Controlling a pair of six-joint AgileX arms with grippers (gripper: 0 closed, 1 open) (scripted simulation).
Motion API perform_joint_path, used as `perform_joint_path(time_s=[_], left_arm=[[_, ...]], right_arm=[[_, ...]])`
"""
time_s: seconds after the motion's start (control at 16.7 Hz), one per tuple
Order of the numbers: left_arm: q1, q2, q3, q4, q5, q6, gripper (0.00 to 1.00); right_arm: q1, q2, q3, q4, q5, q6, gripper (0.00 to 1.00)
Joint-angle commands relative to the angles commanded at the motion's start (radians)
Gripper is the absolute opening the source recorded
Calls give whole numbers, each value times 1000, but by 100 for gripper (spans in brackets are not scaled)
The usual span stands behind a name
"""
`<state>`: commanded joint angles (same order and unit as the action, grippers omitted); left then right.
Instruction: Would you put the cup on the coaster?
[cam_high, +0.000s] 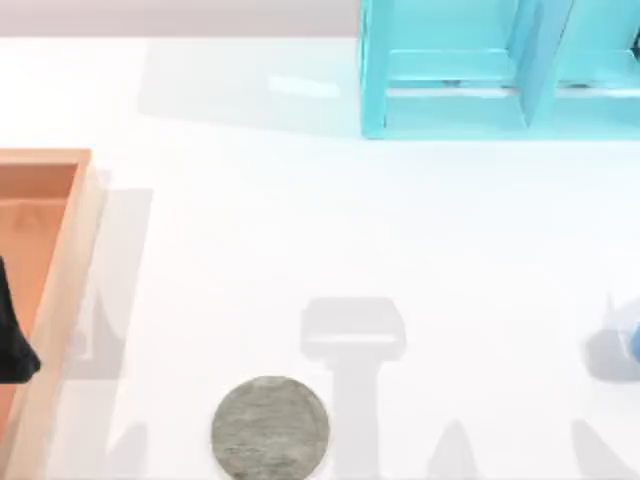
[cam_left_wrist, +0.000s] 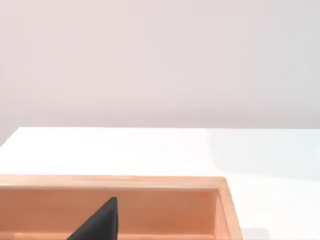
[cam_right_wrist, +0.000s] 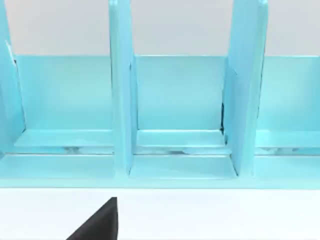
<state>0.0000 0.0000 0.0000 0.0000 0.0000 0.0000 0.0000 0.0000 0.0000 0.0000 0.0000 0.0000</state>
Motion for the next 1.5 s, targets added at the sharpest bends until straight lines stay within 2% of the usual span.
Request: perform_joint_path(time_s=[0.24, 0.42, 0.84, 1.14, 1.5], left_arm=[[0, 0, 0, 0, 0, 0, 100], [0, 0, 0, 0, 0, 0, 100], [0, 0, 0, 0, 0, 0, 100], [0, 0, 0, 0, 0, 0, 100], [0, 0, 0, 0, 0, 0, 100]], right_arm=[[2, 30, 20, -29, 1, -28, 100], [7, 152, 107, -146, 2, -143, 100], [21, 604, 495, -467, 3, -615, 100], [32, 873, 680, -694, -20, -845, 100], [43, 1268, 946, -996, 28, -1238, 100]])
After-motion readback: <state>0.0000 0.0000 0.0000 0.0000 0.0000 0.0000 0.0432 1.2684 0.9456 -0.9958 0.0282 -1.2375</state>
